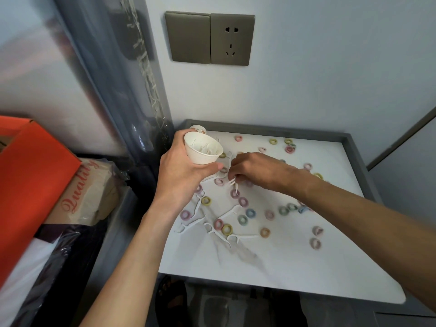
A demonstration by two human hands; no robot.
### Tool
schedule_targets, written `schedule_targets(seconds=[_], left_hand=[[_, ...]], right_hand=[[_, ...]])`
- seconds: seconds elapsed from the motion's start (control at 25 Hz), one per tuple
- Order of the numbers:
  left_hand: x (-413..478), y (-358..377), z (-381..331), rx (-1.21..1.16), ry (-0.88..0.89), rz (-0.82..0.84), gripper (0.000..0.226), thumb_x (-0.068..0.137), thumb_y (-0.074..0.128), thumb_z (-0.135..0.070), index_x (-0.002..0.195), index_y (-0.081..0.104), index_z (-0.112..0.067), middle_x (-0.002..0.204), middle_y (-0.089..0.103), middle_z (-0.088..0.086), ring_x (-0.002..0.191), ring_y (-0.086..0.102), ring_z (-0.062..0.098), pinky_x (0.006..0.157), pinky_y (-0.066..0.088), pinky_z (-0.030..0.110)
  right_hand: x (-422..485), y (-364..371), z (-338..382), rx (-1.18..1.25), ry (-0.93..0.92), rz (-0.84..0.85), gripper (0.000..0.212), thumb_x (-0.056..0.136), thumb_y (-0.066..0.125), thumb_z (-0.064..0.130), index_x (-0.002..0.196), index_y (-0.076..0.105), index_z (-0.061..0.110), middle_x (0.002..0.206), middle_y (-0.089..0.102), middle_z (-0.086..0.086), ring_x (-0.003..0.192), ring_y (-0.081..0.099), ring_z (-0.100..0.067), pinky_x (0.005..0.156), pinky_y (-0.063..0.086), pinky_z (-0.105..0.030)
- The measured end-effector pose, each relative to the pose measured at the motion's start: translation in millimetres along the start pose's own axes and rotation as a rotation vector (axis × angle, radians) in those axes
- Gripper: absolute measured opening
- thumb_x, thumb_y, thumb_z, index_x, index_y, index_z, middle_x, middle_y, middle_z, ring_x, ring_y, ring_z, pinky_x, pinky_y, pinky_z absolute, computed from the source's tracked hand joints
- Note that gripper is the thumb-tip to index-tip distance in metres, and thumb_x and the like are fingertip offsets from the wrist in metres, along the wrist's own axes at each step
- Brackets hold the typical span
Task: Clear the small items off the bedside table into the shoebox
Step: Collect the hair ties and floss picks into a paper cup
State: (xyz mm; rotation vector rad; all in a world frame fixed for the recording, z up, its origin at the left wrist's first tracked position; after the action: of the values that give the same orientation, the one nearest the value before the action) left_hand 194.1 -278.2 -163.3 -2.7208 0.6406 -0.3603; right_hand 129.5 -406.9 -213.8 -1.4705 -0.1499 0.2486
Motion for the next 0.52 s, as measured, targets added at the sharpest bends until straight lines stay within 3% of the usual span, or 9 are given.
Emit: schedule_targets(seconds=[0.2, 0.36, 0.52], left_hand=[[1.1, -0.8, -1.1, 0.004, 0.003, 0.0, 0.069, 0.058, 0.093, -0.019, 0.115, 0.056, -0.029, 0.095, 0.064, -0.019, 0.082, 0.056, -0.016, 0.074, 0.049, 0.011], [0.8, 0.5, -0.8, -0.003, 0.004, 0.007, 0.069, 0.058, 0.093, -0.02, 0.114, 0.055, -0.031, 0.095, 0.064, -0.019, 0.083, 0.056, -0.016, 0.073, 0.048, 0.009], [-0.5, 4.4, 0.5, -0.002, -0.002, 0.025, 0.07, 0.056, 0.094, -0.022, 0.114, 0.056, -0.031, 0.095, 0.065, -0.017, 0.082, 0.058, -0.013, 0.065, 0.045, 0.005]], right_hand=[[0.0, 14.1, -3.7, -0.014, 0.058, 0.068, 0.012, 0.091, 0.06, 0.011, 0.099, 0.069, 0.014, 0.101, 0.062, -0.003, 0.099, 0.058, -0.022, 0.078, 0.048, -0.04], [-2.1, 7.8, -7.6, -0.016, 0.09, -0.004, 0.012, 0.088, 0.064, 0.009, 0.098, 0.069, 0.013, 0.102, 0.063, -0.002, 0.102, 0.057, -0.022, 0.077, 0.049, -0.039], [-25.3, -19.2, -38.7, 0.238, 0.371, -0.187, 0.006, 0.086, 0.068, 0.014, 0.09, 0.066, 0.018, 0.079, 0.066, 0.008, 0.079, 0.062, -0.019, 0.072, 0.051, -0.039]])
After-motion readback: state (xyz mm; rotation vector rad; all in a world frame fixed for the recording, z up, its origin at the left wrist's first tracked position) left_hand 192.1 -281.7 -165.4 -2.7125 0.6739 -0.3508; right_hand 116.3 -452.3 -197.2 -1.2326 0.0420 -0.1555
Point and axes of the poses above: each hand's wrist, its own x-axis towards the middle knuckle, its own y-axis out of the palm, z = x × y, the point moved 10 cm from there along x, towards the middle knuckle
